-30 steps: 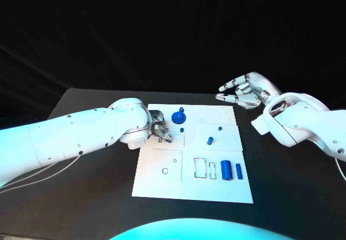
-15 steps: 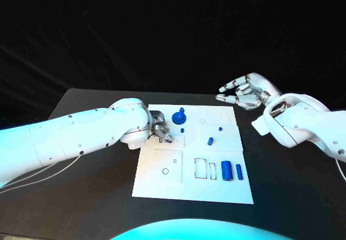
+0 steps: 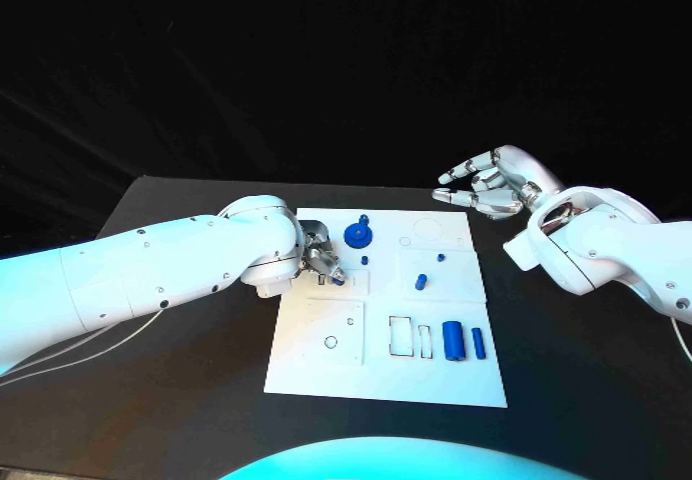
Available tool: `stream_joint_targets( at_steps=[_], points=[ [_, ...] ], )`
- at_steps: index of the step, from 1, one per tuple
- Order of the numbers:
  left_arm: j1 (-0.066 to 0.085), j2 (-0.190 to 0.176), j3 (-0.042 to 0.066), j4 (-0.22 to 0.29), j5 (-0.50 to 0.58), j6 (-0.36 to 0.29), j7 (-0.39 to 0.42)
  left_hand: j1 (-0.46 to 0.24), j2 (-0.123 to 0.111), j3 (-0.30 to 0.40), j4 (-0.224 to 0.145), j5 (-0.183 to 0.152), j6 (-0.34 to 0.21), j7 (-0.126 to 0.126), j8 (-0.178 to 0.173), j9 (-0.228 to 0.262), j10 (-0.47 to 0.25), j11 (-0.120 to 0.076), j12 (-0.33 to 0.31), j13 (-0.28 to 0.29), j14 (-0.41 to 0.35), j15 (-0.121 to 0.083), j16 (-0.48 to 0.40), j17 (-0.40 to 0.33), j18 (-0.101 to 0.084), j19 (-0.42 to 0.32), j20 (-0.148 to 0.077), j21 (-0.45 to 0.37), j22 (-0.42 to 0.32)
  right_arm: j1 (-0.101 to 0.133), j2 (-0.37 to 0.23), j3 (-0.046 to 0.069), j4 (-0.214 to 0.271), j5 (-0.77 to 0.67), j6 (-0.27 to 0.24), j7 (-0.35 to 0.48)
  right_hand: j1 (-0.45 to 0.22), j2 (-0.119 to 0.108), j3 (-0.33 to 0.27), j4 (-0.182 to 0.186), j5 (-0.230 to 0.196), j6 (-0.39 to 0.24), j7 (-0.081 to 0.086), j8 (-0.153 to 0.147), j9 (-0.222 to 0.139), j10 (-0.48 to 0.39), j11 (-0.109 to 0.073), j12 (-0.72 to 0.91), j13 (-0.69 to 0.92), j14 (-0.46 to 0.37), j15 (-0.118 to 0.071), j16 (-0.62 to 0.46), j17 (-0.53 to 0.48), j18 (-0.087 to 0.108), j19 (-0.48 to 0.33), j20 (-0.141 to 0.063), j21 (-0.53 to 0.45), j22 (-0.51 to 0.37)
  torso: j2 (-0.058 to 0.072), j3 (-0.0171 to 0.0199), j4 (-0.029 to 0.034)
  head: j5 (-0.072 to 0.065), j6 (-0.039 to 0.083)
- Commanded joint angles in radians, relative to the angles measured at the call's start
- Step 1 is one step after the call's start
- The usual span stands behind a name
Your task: Assemble the parts on the task board
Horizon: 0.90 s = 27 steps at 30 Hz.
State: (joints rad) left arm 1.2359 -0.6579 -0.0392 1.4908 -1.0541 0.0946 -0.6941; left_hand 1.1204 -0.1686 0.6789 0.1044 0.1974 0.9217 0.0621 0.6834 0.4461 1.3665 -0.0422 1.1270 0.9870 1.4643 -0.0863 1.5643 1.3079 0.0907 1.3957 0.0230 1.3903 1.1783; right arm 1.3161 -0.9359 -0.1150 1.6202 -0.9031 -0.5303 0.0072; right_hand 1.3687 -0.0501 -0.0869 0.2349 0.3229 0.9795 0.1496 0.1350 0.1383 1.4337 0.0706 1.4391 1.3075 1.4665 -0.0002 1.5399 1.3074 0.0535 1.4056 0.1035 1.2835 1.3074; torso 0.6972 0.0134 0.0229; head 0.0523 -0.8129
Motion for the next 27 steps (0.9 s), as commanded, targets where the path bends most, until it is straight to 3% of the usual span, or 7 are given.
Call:
stream_joint_targets(
  at_steps=[1, 17, 27],
  points=[
    [-0.001, 0.002, -0.001, -0.005, 0.012, 0.019, -0.033, -0.01, 0.016, 0.115, -0.118, 0.004, 0.037, -0.032, 0.01, 0.001, 0.013, -0.001, 0.01, 0.009, 0.106, -0.007, 0.006, 0.263, -0.013, 0.007, -0.004, 0.006, 0.001, -0.001, 0.0, 0.0, 0.0, -0.009, 0.011, 0.003, -0.01, 0.004, -0.008, 0.0, 0.003, 0.004, -0.003, 0.003, 0.001, 0.002, -0.006, 0.001, 0.115, 0.085, -0.007, -0.004, 0.189, 0.019, -0.001, -0.004, -0.005, 0.039, 0.0, 0.0002, 0.0004, -0.001, 0.001],
    [0.0, 0.017, 0.0, -0.026, 0.027, 0.072, -0.038, -0.066, 0.043, 0.088, -0.104, 0.0, 0.054, -0.039, 0.013, -0.014, 0.026, -0.004, 0.031, 0.032, 0.106, -0.01, 0.006, 0.263, -0.013, 0.009, -0.007, 0.006, 0.005, -0.001, -0.001, 0.0, 0.001, -0.009, 0.011, 0.001, -0.01, 0.004, -0.008, 0.0, 0.003, 0.004, -0.003, 0.003, 0.001, 0.002, -0.006, 0.001, 0.115, 0.085, -0.007, -0.004, 0.189, 0.019, -0.001, -0.004, -0.005, 0.039, -0.001, 0.0, 0.0002, -0.004, 0.001],
    [0.0, 0.032, 0.0, -0.045, 0.025, 0.072, -0.039, -0.096, 0.075, 0.035, -0.078, -0.002, 0.066, -0.041, 0.01, -0.029, 0.029, -0.006, 0.04, 0.042, 0.106, -0.011, 0.006, 0.263, -0.014, 0.009, -0.008, 0.005, 0.005, -0.001, -0.001, 0.0, 0.002, -0.009, 0.012, 0.001, -0.01, 0.004, -0.008, 0.0, 0.003, 0.004, -0.003, 0.003, 0.001, 0.002, -0.006, 0.001, 0.115, 0.085, -0.007, -0.004, 0.189, 0.019, -0.001, -0.004, -0.005, 0.039, 0.0, -0.0002, -0.0003, -0.007, 0.002]
  ],
)
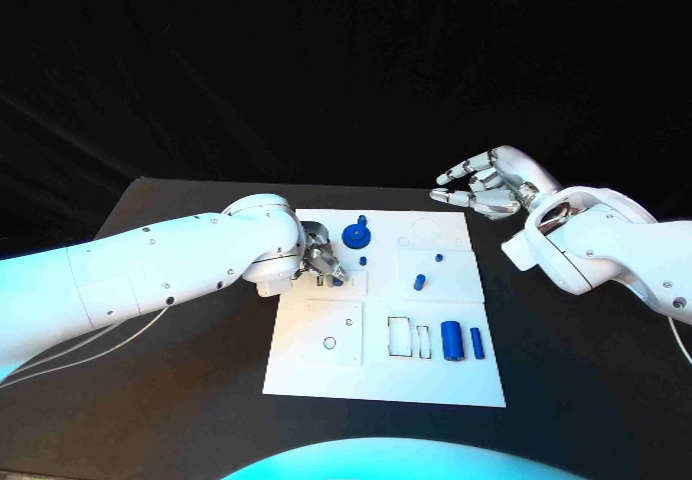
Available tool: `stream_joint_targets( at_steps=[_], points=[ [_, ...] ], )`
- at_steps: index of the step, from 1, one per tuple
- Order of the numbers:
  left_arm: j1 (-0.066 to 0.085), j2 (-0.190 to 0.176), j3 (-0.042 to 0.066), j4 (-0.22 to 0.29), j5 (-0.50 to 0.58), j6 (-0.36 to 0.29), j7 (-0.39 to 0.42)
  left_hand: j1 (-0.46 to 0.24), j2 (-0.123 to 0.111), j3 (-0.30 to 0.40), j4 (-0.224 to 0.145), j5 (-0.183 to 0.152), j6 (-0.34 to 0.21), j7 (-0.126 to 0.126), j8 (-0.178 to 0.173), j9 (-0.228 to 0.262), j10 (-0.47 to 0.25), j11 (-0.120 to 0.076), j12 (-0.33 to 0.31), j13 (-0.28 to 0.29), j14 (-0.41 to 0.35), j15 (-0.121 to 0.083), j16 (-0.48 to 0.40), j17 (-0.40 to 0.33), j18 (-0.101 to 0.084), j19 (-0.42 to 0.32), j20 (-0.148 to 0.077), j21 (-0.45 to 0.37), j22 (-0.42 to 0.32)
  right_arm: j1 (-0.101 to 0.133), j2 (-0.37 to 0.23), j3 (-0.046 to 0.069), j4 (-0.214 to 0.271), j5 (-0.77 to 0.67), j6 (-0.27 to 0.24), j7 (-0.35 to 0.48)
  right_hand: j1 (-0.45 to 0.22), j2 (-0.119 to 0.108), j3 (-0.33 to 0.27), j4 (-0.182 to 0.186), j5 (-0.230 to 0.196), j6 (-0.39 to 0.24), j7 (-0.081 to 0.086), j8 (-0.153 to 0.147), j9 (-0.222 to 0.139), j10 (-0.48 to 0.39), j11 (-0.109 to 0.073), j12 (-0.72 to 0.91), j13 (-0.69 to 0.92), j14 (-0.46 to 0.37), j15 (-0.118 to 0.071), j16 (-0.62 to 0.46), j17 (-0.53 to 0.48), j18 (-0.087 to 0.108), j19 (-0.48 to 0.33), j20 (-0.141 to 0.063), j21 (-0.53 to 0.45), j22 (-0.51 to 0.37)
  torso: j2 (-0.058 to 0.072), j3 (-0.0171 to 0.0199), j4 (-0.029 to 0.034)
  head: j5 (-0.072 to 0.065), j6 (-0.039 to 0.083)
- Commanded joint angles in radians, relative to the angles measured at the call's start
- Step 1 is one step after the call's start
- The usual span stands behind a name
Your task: Assemble the parts on the task board
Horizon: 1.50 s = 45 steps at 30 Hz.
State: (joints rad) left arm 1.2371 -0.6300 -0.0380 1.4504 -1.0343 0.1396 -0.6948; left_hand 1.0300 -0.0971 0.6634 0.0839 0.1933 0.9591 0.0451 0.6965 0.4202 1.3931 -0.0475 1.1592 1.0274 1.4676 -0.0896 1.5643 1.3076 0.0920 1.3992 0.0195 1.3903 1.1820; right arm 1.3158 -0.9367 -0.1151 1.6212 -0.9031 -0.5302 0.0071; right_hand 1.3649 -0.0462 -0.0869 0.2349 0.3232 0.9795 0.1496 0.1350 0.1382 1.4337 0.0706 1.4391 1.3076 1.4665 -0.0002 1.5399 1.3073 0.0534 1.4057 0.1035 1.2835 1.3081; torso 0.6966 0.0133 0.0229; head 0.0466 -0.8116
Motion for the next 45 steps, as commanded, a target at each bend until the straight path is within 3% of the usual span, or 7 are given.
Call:
stream_joint_targets(
  at_steps=[1, 9, 15, 22, 29, 34, 45],
  points=[
    [-0.002, 0.006, -0.002, -0.007, 0.005, 0.026, -0.038, -0.009, 0.008, 0.045, -0.053, 0.002, 0.029, -0.024, -0.003, -0.005, 0.002, 0.0, 0.008, 0.003, 0.103, -0.008, 0.006, 0.263, -0.015, 0.006, -0.005, 0.005, 0.001, -0.001, 0.0, 0.0, 0.002, -0.009, 0.012, 0.001, -0.006, 0.0, -0.008, 0.0, 0.002, 0.004, -0.003, 0.003, 0.001, 0.002, -0.006, 0.001, 0.115, 0.085, -0.007, -0.004, 0.189, 0.019, -0.001, -0.004, -0.005, 0.039, 0.0, -0.0002, -0.0003, -0.001, 0.001],
    [-0.002, 0.01, -0.002, -0.015, 0.004, 0.025, -0.038, -0.026, 0.022, -0.004, -0.03, 0.002, 0.036, -0.025, -0.007, -0.017, 0.002, -0.001, 0.012, 0.007, 0.103, -0.008, 0.006, 0.263, -0.015, 0.006, -0.005, 0.005, 0.002, -0.001, -0.001, 0.0, 0.003, -0.009, 0.013, 0.001, -0.007, 0.001, -0.009, 0.0, 0.003, 0.003, -0.003, 0.004, 0.001, 0.002, -0.006, 0.001, 0.115, 0.085, -0.007, -0.004, 0.189, 0.019, -0.001, -0.004, -0.006, 0.038, 0.0, 0.0003, 0.0008, -0.004, 0.001],
    [-0.002, 0.01, -0.002, -0.015, 0.004, 0.033, -0.038, -0.039, 0.011, -0.063, -0.014, 0.001, 0.041, -0.027, -0.01, -0.027, 0.002, -0.002, 0.014, 0.01, 0.103, -0.009, 0.006, 0.263, -0.015, 0.007, -0.005, 0.005, 0.003, -0.001, -0.001, 0.0, 0.003, -0.009, 0.014, 0.001, -0.007, 0.001, -0.009, 0.0, 0.003, 0.003, -0.003, 0.004, 0.001, 0.002, -0.006, 0.001, 0.115, 0.085, -0.007, -0.004, 0.189, 0.019, -0.001, -0.004, -0.006, 0.038, 0.0, 0.0003, 0.0012, -0.005, 0.0],
    [-0.002, 0.007, -0.001, -0.014, 0.003, 0.033, -0.038, -0.064, -0.017, -0.197, 0.031, -0.001, 0.054, -0.029, -0.014, -0.044, 0.002, -0.003, 0.018, 0.016, 0.103, -0.01, 0.006, 0.263, -0.015, 0.008, -0.006, 0.004, 0.003, -0.001, -0.001, 0.0, 0.002, -0.009, 0.013, 0.002, -0.007, 0.001, -0.009, 0.0, 0.003, 0.003, -0.003, 0.004, 0.001, 0.002, -0.006, 0.001, 0.115, 0.085, -0.007, -0.004, 0.189, 0.019, -0.001, -0.004, -0.006, 0.038, 0.0, 0.0003, 0.001, -0.006, 0.001],
    [-0.002, 0.001, 0.0, -0.01, -0.007, 0.023, -0.037, -0.041, -0.018, -0.347, 0.08, -0.001, 0.061, -0.029, -0.022, -0.064, 0.001, -0.003, 0.019, 0.018, 0.103, -0.01, 0.006, 0.263, -0.015, 0.008, -0.007, 0.002, 0.002, -0.001, -0.003, 0.0, 0.002, -0.009, 0.013, 0.001, -0.009, 0.001, -0.01, 0.0, 0.004, 0.003, -0.003, 0.004, 0.001, 0.0, -0.006, -0.001, 0.113, 0.085, -0.007, -0.005, 0.186, 0.02, -0.002, -0.005, -0.008, 0.037, -0.001, 0.0003, 0.0026, -0.007, 0.004],
    [-0.002, -0.007, 0.001, -0.003, -0.013, 0.015, -0.037, -0.028, -0.011, -0.394, 0.099, -0.001, 0.064, -0.028, -0.023, -0.07, 0.001, -0.003, 0.02, 0.021, 0.103, -0.01, 0.006, 0.263, -0.015, 0.008, -0.007, 0.001, 0.003, -0.002, -0.004, 0.0, 0.001, -0.009, 0.011, 0.0, -0.014, 0.001, -0.013, 0.002, 0.003, 0.002, -0.003, 0.004, 0.001, 0.0, -0.006, -0.001, 0.113, 0.084, -0.007, -0.006, 0.186, 0.02, -0.003, -0.005, -0.01, 0.036, 0.0, -0.0005, 0.0011, -0.005, 0.002],
    [0.01, -0.029, 0.021, 0.032, -0.001, -0.026, -0.036, 0.001, -0.016, -0.476, 0.133, 0.001, 0.049, -0.024, -0.023, -0.078, -0.018, 0.001, -0.007, -0.014, 0.103, -0.009, 0.006, 0.263, -0.014, 0.007, -0.007, -0.002, -0.001, -0.004, -0.002, 0.0, -0.008, -0.009, 0.008, 0.001, -0.019, 0.001, -0.016, 0.004, 0.002, 0.001, -0.003, 0.005, 0.0, 0.0, -0.006, -0.001, 0.112, 0.084, -0.007, -0.006, 0.186, 0.021, -0.003, -0.005, -0.011, 0.035, 0.0, -0.0005, 0.0014, -0.005, 0.004]
  ],
)
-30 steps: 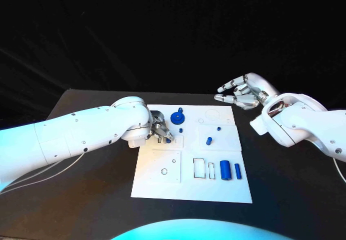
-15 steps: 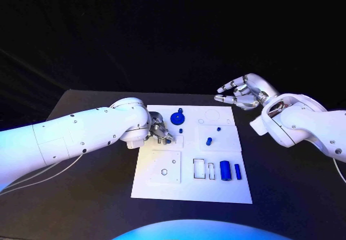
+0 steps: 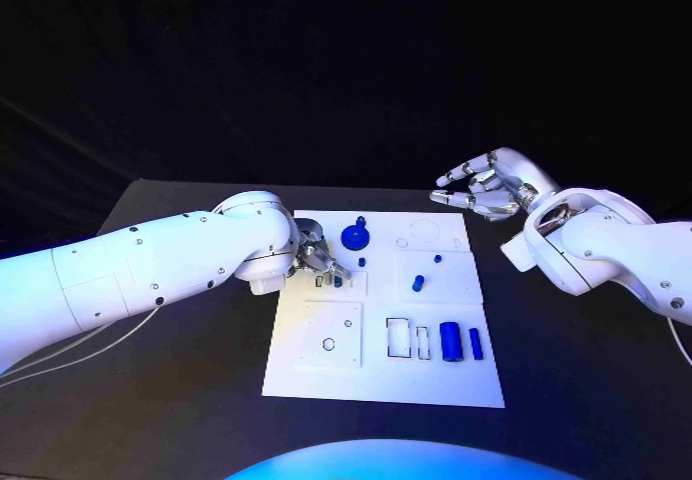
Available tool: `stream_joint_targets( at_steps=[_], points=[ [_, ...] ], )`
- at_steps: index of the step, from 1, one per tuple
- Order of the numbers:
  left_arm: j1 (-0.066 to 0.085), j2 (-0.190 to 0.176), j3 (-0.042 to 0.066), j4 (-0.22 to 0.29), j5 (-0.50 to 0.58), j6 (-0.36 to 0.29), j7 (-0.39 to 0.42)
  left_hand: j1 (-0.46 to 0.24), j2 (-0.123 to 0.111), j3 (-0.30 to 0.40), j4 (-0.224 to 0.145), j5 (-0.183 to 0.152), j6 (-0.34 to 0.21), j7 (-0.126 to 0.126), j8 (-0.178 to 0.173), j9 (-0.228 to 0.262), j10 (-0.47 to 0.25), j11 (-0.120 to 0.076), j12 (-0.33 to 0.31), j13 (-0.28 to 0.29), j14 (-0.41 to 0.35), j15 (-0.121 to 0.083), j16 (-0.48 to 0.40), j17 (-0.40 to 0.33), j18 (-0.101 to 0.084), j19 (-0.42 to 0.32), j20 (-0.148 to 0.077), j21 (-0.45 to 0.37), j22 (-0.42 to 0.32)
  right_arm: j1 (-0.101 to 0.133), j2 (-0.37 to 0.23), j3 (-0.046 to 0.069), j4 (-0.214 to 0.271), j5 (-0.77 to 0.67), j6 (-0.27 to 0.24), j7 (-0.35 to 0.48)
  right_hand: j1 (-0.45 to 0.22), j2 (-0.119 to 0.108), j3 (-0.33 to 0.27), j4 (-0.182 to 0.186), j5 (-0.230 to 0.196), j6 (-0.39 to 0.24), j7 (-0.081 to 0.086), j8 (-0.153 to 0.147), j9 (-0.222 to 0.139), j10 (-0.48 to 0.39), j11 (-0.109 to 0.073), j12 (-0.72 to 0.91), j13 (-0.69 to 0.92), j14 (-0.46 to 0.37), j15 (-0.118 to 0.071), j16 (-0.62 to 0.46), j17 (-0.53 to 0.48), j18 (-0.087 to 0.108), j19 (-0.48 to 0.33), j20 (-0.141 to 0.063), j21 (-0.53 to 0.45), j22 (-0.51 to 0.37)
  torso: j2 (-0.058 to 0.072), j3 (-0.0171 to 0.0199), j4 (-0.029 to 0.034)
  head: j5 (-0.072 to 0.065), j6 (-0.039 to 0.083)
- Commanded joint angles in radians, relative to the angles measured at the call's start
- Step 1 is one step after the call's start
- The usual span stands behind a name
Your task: Assemble the parts on the task board
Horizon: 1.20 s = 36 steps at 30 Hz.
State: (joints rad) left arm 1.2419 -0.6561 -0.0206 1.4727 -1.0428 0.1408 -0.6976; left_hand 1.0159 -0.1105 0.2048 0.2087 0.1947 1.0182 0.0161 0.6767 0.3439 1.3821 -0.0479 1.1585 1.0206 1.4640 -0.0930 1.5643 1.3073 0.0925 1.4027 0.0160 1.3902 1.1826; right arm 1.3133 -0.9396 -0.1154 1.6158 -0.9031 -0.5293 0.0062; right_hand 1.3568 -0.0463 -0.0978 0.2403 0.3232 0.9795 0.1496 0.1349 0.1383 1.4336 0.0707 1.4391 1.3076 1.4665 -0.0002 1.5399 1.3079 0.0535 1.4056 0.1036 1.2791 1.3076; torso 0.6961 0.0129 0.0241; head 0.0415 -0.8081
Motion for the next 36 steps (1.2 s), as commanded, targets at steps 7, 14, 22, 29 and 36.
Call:
stream_joint_targets(
  at_steps=[7, 14, 22, 29, 36],
  points=[
    [0.027, -0.019, 0.016, 0.013, 0.036, -0.016, -0.034, 0.039, -0.006, -0.07, 0.037, 0.002, -0.032, 0.012, -0.003, -0.006, -0.034, 0.007, -0.041, -0.054, 0.107, -0.003, 0.006, 0.264, -0.012, -0.001, -0.001, -0.008, -0.012, -0.003, 0.003, 0.0, -0.01, -0.008, 0.006, 0.002, -0.013, 0.001, -0.007, -0.001, 0.002, 0.001, -0.003, 0.005, 0.0, -0.001, -0.006, -0.002, 0.112, 0.084, -0.007, -0.007, 0.183, 0.021, -0.004, -0.005, -0.008, 0.035, -0.001, 0.0005, 0.0003, 0.003, 0.007],
    [0.089, -0.02, 0.023, -0.048, 0.056, 0.08, -0.04, 0.118, -0.003, -0.118, 0.05, 0.003, -0.096, 0.04, -0.026, -0.023, -0.129, 0.031, -0.155, -0.199, 0.097, 0.016, -0.013, 0.23, 0.002, -0.041, 0.014, -0.052, -0.088, -0.004, 0.004, 0.0, -0.017, -0.007, 0.007, 0.002, -0.015, 0.001, -0.008, 0.0, 0.002, 0.001, -0.003, 0.005, 0.0, -0.001, -0.006, -0.002, 0.112, 0.084, -0.007, -0.007, 0.184, 0.021, -0.004, -0.005, -0.008, 0.035, 0.0, 0.0003, 0.0, 0.005, 0.012],
    [0.137, 0.016, 0.024, -0.164, 0.02, 0.11, -0.032, 0.153, 0.005, -0.16, 0.075, 0.004, -0.125, 0.056, -0.047, -0.042, -0.183, 0.046, -0.215, -0.281, 0.092, 0.029, -0.023, 0.213, 0.007, -0.056, 0.025, -0.07, -0.116, -0.004, 0.007, -0.001, -0.02, -0.007, 0.008, 0.001, -0.015, 0.001, -0.008, 0.0, 0.002, 0.001, -0.003, 0.005, 0.0, -0.001, -0.006, -0.002, 0.112, 0.084, -0.007, -0.007, 0.184, 0.021, -0.004, -0.005, -0.008, 0.035, 0.003, -0.0004, -0.0011, 0.007, 0.023],
    [0.143, 0.048, 0.02, -0.227, -0.016, 0.119, -0.027, 0.169, 0.0, -0.175, 0.075, 0.004, -0.124, 0.058, -0.048, -0.046, -0.185, 0.048, -0.214, -0.285, 0.092, 0.031, -0.023, 0.214, 0.008, -0.057, 0.028, -0.071, -0.117, -0.004, 0.01, -0.001, -0.02, -0.007, 0.01, 0.001, -0.015, 0.001, -0.008, 0.0, 0.002, 0.001, -0.003, 0.005, 0.0, -0.001, -0.006, -0.002, 0.112, 0.084, -0.007, -0.007, 0.184, 0.021, -0.004, -0.005, -0.008, 0.035, 0.003, 0.0007, -0.0022, 0.014, 0.025],
    [0.137, 0.088, 0.003, -0.293, -0.022, 0.132, -0.019, 0.169, 0.002, -0.18, 0.079, 0.004, -0.122, 0.058, -0.047, -0.047, -0.182, 0.047, -0.209, -0.281, 0.093, 0.031, -0.02, 0.219, 0.007, -0.056, 0.029, -0.071, -0.115, -0.004, 0.013, -0.001, -0.017, -0.007, 0.01, 0.002, -0.015, 0.001, -0.008, 0.0, 0.002, 0.001, -0.003, 0.005, 0.0, -0.001, -0.006, -0.002, 0.112, 0.084, -0.007, -0.007, 0.184, 0.021, -0.004, -0.005, -0.008, 0.035, 0.003, -0.0004, -0.0022, 0.014, 0.022]
  ],
)
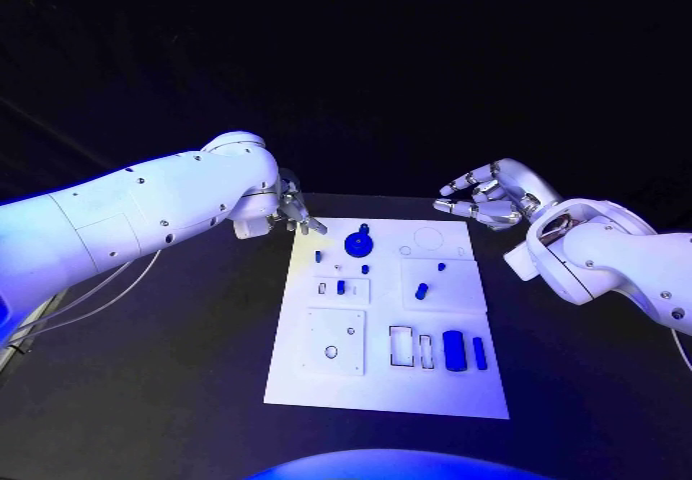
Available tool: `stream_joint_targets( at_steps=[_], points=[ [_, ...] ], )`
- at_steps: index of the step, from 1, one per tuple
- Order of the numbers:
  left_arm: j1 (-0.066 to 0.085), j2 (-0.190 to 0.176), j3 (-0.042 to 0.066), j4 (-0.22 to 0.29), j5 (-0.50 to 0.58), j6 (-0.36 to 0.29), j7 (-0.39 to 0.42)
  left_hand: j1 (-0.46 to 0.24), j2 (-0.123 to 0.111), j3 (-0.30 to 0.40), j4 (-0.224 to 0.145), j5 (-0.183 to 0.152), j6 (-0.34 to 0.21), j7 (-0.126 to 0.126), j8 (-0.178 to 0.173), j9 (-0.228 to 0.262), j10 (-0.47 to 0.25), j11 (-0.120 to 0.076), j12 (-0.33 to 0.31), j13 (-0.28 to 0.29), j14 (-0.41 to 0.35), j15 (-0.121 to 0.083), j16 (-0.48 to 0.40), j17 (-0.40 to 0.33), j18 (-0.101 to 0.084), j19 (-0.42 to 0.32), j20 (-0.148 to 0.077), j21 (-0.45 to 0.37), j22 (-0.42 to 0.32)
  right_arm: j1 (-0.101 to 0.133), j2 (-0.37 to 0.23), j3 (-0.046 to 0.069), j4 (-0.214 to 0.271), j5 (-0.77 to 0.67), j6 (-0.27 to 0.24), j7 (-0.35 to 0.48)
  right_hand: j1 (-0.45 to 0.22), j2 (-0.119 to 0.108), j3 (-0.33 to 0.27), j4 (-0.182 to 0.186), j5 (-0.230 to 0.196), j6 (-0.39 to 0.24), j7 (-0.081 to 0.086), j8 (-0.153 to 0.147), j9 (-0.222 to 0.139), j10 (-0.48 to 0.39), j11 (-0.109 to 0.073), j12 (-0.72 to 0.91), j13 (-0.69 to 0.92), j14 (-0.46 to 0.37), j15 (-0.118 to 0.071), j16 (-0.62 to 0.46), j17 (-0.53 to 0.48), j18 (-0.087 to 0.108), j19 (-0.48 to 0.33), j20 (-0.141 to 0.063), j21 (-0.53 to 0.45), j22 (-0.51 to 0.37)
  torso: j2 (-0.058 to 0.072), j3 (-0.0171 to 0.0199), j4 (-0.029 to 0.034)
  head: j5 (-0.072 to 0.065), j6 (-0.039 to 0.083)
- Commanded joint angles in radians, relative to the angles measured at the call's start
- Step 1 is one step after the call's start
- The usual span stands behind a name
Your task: Assemble the parts on the task board
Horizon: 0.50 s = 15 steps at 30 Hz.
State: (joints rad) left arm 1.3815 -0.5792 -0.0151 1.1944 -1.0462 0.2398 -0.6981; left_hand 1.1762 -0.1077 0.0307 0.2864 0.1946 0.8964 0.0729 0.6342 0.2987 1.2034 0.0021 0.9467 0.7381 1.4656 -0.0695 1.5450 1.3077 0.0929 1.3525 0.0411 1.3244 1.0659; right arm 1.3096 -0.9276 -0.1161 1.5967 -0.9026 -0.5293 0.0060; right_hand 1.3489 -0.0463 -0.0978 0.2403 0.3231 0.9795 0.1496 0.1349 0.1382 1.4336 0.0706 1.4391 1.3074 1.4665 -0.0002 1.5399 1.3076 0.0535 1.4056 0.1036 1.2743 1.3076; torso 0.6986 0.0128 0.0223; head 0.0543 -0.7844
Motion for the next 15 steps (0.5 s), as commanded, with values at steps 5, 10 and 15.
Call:
stream_joint_targets(
  at_steps=[5, 10, 15],
  points=[
    [-0.013, 0.034, -0.009, -0.05, -0.015, 0.039, -0.013, 0.007, 0.002, -0.011, 0.004, 0.005, 0.003, 0.0, -0.004, -0.003, -0.002, -0.003, 0.005, 0.002, 0.092, 0.007, 0.0, 0.219, 0.007, -0.005, 0.004, -0.005, 0.002, -0.001, 0.002, 0.0, 0.004, -0.007, 0.011, 0.002, -0.007, 0.001, -0.008, 0.0, 0.002, 0.001, -0.003, 0.005, 0.0, -0.001, -0.006, -0.002, 0.112, 0.084, -0.007, -0.007, 0.184, 0.021, -0.004, -0.005, -0.004, 0.035, 0.001, 0.0003, -0.0014, 0.003, -0.003],
    [-0.025, 0.051, -0.013, -0.076, -0.015, 0.043, -0.009, 0.003, 0.005, -0.017, 0.005, 0.005, 0.004, 0.0, -0.005, -0.004, -0.002, -0.003, 0.007, 0.001, 0.092, 0.007, 0.0, 0.219, 0.007, -0.005, 0.004, -0.005, 0.002, -0.001, 0.001, 0.0, 0.005, -0.008, 0.011, 0.003, -0.008, 0.001, -0.009, 0.0, 0.004, 0.0, -0.003, 0.006, 0.0, -0.001, -0.006, -0.003, 0.111, 0.084, -0.007, -0.007, 0.184, 0.021, -0.003, -0.005, -0.003, 0.035, 0.002, 0.0001, -0.0006, 0.0, -0.006],
    [-0.033, 0.062, -0.015, -0.087, -0.013, 0.046, -0.006, -0.002, 0.01, -0.024, 0.006, 0.005, 0.006, 0.0, -0.005, -0.006, 0.0, -0.003, 0.009, 0.002, 0.093, 0.007, 0.001, 0.22, 0.007, -0.004, 0.005, -0.004, 0.003, -0.001, 0.002, 0.0, 0.006, -0.008, 0.011, 0.003, -0.008, 0.001, -0.009, 0.0, 0.004, 0.0, -0.003, 0.006, 0.0, -0.001, -0.006, -0.003, 0.111, 0.084, -0.007, -0.007, 0.184, 0.021, -0.003, -0.005, -0.003, 0.035, 0.0, 0.0007, 0.0011, -0.001, -0.009]
  ],
)
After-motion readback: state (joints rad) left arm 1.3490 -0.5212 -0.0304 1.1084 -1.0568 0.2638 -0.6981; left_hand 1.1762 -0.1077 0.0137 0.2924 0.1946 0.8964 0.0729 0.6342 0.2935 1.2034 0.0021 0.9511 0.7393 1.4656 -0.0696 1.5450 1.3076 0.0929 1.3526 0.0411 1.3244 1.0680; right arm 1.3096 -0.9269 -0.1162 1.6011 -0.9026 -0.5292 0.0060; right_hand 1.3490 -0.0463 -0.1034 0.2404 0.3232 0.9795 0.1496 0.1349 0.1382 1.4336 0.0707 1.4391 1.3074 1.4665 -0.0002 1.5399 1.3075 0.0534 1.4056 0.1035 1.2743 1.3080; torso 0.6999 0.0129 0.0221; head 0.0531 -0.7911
